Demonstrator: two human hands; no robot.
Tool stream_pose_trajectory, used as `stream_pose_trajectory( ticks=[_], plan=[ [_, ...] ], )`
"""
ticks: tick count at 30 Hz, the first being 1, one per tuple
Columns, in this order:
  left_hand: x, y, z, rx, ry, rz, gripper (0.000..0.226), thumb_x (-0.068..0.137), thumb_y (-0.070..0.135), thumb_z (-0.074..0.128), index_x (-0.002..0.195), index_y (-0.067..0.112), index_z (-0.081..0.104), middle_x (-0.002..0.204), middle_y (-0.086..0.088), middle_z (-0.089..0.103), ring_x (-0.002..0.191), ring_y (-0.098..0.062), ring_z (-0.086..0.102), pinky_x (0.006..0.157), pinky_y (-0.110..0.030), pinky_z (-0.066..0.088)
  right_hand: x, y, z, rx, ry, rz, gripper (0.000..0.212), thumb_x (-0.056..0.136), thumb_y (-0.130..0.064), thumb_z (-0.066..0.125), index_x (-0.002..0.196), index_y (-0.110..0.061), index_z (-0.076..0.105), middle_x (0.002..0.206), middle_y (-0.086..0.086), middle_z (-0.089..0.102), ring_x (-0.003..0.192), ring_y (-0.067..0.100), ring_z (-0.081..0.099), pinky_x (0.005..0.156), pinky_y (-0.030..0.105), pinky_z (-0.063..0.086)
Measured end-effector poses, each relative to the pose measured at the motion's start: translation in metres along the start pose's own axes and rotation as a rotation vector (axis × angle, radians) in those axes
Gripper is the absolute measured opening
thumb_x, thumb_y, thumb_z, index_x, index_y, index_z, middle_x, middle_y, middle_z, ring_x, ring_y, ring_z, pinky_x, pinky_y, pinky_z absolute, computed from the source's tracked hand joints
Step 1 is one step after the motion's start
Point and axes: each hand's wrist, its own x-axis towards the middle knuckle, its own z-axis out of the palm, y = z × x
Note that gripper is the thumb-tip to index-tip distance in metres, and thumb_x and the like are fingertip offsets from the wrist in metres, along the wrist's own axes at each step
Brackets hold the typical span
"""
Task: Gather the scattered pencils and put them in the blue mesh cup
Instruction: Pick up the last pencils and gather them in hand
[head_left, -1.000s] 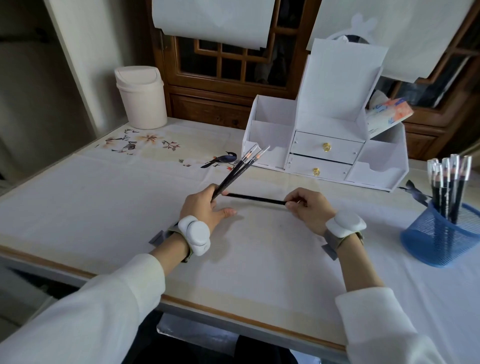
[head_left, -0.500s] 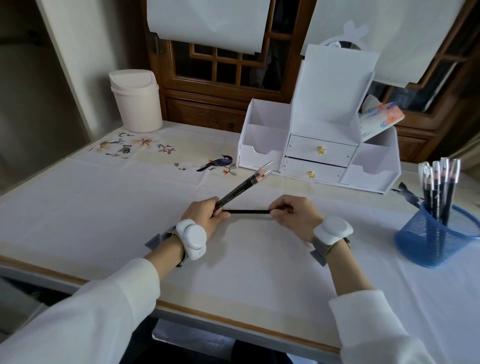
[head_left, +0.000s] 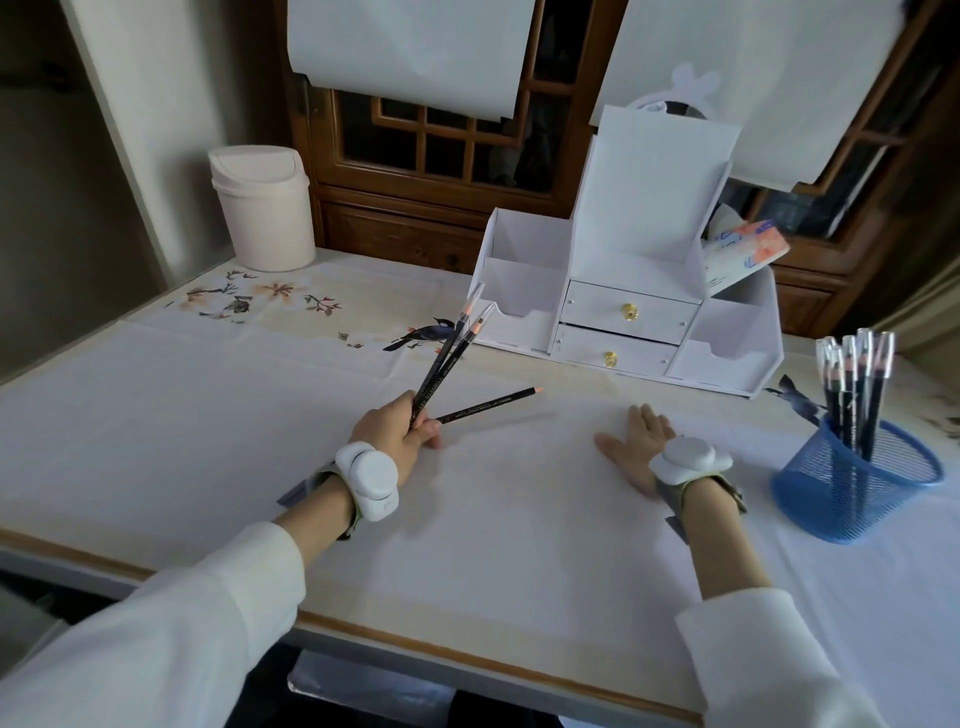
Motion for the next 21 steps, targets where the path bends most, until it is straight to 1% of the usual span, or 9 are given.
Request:
stream_pose_trajectory(
  ticks=[1,2,5,7,10,12,14,18,21],
  plan=[
    [0.0,0.001,-0.001,0.001,0.001,-0.002,0.037,0.091,0.018,0.053,0.063,0.025,0.03,0.071,0.009,0.069,0.081,-0.025,0.067,0.073,-0.034,0.048,0.002,-0.001,-0.002,-0.018,-0.018,0.0,0.073,0.095,-0.05,0.029,0.148,-0.006,0.005,0.159,0.009,0.005,0.145,0.027,0.007,0.116,0.041,0.012],
    [-0.001,0.001,-0.002,-0.005,0.0,-0.005,0.037,0.091,0.017,0.053,0.063,0.025,0.03,0.072,0.008,0.069,0.082,-0.026,0.067,0.075,-0.035,0.048,0.003,-0.001,-0.004,-0.015,-0.019,0.003,0.074,0.094,-0.051,0.031,0.147,-0.004,0.008,0.157,0.01,0.01,0.144,0.028,0.011,0.116,0.042,0.015],
    [-0.001,0.003,-0.003,-0.028,-0.007,-0.013,0.037,0.091,0.016,0.053,0.063,0.024,0.03,0.074,0.005,0.069,0.084,-0.028,0.068,0.079,-0.039,0.05,0.01,-0.001,-0.011,0.054,0.061,0.035,0.068,0.09,-0.052,0.042,0.138,-0.004,0.031,0.142,0.014,0.038,0.13,0.032,0.037,0.107,0.044,0.032],
    [-0.001,0.003,-0.003,-0.037,-0.008,-0.016,0.037,0.092,0.016,0.052,0.063,0.024,0.03,0.075,0.004,0.069,0.085,-0.029,0.068,0.079,-0.039,0.05,0.018,-0.004,-0.015,0.107,0.102,0.072,0.063,0.089,-0.05,0.045,0.135,-0.008,0.037,0.139,0.013,0.043,0.124,0.033,0.044,0.104,0.044,0.036],
    [0.0,0.002,-0.002,-0.048,0.001,-0.021,0.037,0.091,0.016,0.053,0.063,0.024,0.03,0.073,0.005,0.068,0.084,-0.031,0.066,0.076,-0.037,0.048,0.033,-0.016,-0.025,0.119,0.133,0.183,0.056,0.09,-0.047,0.046,0.132,-0.01,0.041,0.138,0.01,0.046,0.123,0.031,0.048,0.098,0.039,0.036],
    [0.001,0.001,-0.001,-0.053,0.0,-0.022,0.038,0.091,0.016,0.053,0.063,0.024,0.03,0.073,0.005,0.068,0.084,-0.031,0.066,0.077,-0.038,0.049,0.042,-0.024,-0.03,0.129,0.201,0.229,0.049,0.089,-0.043,0.049,0.127,-0.012,0.047,0.131,0.011,0.053,0.118,0.03,0.052,0.09,0.035,0.039],
    [0.002,-0.001,-0.001,-0.053,-0.001,-0.017,0.038,0.091,0.015,0.053,0.063,0.024,0.03,0.072,0.006,0.067,0.084,-0.031,0.066,0.077,-0.038,0.049,0.05,-0.031,-0.031,0.143,0.263,0.239,0.039,0.09,-0.036,0.051,0.122,-0.014,0.053,0.126,0.012,0.057,0.114,0.03,0.054,0.082,0.033,0.04],
    [0.004,-0.003,0.001,-0.044,-0.016,-0.01,0.037,0.091,0.017,0.054,0.063,0.024,0.03,0.072,0.006,0.068,0.084,-0.031,0.067,0.079,-0.039,0.049,0.063,-0.04,-0.025,0.167,0.284,0.246,0.027,0.09,-0.015,0.049,0.113,-0.012,0.062,0.118,0.016,0.062,0.109,0.032,0.057,0.075,0.032,0.043],
    [0.004,-0.005,0.001,-0.04,-0.013,-0.012,0.037,0.091,0.018,0.054,0.063,0.025,0.03,0.069,0.01,0.067,0.083,-0.03,0.067,0.079,-0.04,0.05,0.067,-0.038,-0.024,0.216,0.284,0.277,0.023,0.087,-0.011,0.05,0.103,-0.011,0.067,0.111,0.017,0.063,0.102,0.032,0.06,0.073,0.031,0.042]
  ],
)
